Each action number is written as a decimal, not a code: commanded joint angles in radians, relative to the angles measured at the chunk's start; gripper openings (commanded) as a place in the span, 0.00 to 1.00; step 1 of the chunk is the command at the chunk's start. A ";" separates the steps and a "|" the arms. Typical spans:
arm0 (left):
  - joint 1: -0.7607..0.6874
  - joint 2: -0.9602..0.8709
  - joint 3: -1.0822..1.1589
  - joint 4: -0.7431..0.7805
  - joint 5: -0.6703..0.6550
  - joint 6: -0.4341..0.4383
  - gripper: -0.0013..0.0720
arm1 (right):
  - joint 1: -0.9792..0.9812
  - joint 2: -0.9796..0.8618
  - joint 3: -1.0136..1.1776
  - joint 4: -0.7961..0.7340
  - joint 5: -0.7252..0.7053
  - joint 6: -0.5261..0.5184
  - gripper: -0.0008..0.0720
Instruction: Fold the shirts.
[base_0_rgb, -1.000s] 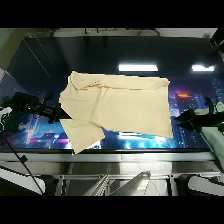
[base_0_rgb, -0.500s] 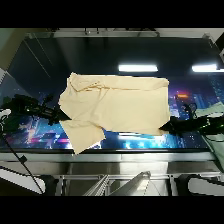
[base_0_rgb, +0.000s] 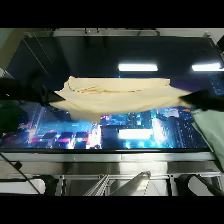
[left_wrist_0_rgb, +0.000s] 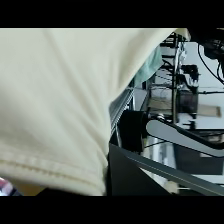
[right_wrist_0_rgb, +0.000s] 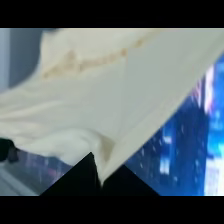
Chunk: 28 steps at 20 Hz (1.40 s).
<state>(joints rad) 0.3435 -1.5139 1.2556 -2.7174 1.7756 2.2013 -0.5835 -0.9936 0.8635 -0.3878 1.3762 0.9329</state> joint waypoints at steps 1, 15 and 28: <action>0.031 0.282 0.201 -0.226 0.063 0.088 0.05 | -0.208 0.274 0.151 0.242 0.041 -0.027 0.04; 0.189 0.425 0.614 -0.232 0.059 0.026 0.05 | -0.309 0.192 0.465 0.406 0.032 -0.045 0.04; -0.094 -0.376 0.362 -0.128 -0.112 0.010 0.05 | 0.041 -0.416 0.140 0.204 -0.245 -0.248 0.04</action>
<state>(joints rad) 0.2989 -1.6894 1.5650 -2.8628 1.7279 2.2253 -0.6094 -1.2301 1.0378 -0.2081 1.2472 0.7769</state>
